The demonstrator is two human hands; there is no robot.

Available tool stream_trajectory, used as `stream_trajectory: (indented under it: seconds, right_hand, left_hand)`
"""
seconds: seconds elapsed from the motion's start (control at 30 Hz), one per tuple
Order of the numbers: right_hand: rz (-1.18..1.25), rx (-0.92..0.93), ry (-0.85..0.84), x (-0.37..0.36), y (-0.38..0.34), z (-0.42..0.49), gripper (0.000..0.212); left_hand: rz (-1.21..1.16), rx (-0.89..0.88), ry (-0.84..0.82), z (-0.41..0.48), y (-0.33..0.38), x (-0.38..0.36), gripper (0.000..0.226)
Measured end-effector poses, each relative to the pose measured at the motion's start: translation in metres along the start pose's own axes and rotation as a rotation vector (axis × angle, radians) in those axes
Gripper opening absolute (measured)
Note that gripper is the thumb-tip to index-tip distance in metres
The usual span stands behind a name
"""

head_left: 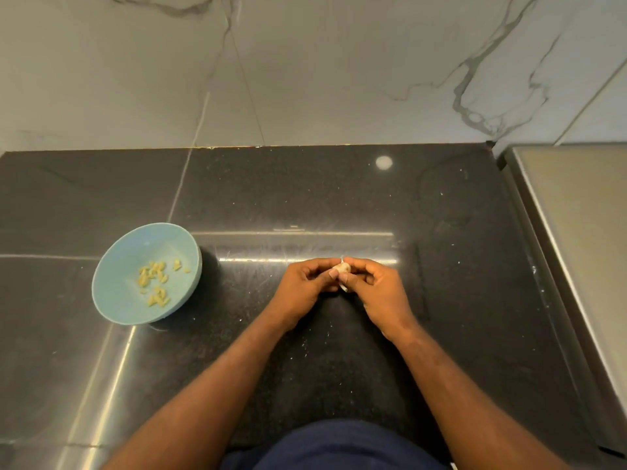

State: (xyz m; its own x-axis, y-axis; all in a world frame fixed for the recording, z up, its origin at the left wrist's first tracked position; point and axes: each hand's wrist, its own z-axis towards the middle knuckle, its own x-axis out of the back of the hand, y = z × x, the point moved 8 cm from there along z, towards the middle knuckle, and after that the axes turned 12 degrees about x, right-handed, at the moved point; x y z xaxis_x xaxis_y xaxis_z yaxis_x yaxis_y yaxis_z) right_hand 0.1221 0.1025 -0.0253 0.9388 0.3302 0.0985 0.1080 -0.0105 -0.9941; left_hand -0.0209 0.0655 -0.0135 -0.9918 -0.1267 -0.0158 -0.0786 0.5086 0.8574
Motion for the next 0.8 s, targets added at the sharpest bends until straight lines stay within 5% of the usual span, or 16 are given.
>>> stream_trajectory:
  seconds: [0.43,0.8]
  right_hand:
    - [-0.014,0.044,0.017,-0.013,-0.026,-0.008,0.026]
    - [-0.389,0.150,0.084,-0.029,-0.038,-0.030,0.018]
  left_hand:
    - [-0.050,-0.037,-0.081,-0.009,0.002,0.010,0.029]
    - [0.105,-0.093,-0.131,-0.014,-0.007,0.018,0.023]
